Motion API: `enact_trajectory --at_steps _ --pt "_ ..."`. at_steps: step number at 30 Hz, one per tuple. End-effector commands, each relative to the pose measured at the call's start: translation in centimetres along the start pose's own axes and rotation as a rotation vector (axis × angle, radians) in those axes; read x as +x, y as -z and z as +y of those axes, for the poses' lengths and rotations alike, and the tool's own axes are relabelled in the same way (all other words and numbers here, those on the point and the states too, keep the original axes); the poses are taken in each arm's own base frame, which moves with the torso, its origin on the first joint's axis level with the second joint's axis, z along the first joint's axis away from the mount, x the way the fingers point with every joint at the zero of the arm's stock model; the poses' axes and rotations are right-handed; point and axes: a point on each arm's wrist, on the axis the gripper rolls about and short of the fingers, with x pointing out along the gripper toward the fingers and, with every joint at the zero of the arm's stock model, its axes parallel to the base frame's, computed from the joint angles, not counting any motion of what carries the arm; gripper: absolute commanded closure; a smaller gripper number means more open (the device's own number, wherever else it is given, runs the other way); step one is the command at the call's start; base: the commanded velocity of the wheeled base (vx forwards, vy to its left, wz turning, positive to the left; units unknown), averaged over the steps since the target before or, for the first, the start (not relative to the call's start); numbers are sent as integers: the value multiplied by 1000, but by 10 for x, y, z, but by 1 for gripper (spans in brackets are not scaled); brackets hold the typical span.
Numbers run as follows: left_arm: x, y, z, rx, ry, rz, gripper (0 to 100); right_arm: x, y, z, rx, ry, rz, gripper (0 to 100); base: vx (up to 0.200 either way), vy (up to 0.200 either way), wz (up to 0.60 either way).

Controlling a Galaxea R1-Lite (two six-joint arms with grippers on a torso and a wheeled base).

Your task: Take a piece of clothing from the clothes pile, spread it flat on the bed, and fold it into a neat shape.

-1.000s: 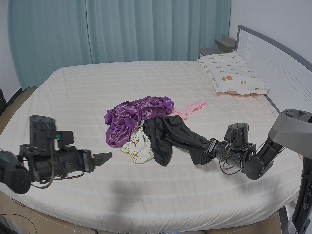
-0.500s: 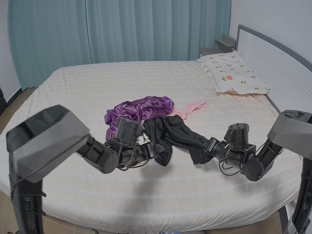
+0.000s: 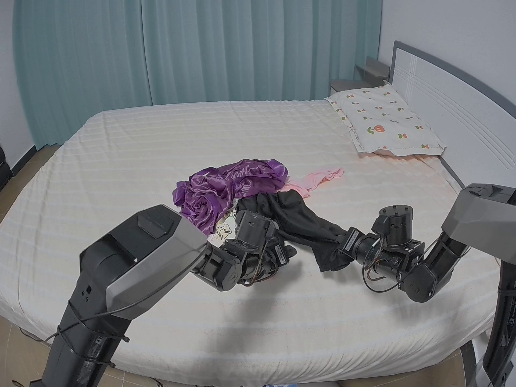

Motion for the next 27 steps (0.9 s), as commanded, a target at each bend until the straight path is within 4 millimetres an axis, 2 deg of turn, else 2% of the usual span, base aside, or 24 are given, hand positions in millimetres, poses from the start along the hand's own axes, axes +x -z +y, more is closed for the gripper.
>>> enact_trajectory --at_steps 1,7,14,15,22,27 --pt "18 2 5 -16 -25 -18 0 0 0 0 0 1 0 100 0 0 0" --pt "24 -8 1 -40 -54 -45 0 0 0 -1 1 1 -2 100 0 0 0" --pt "26 -11 -2 -51 -61 -53 0 0 0 0 0 -4 -3 100 0 0 0" --pt "26 -11 -2 -51 -64 -51 100 0 0 0 0 -3 -4 100 0 0 0" --pt "20 -3 6 -53 -174 62 100 -2 2 0 3 -24 -11 100 0 0 0" --pt "8 -16 3 -104 -176 51 100 -6 3 0 3 -56 -38 100 0 0 0"
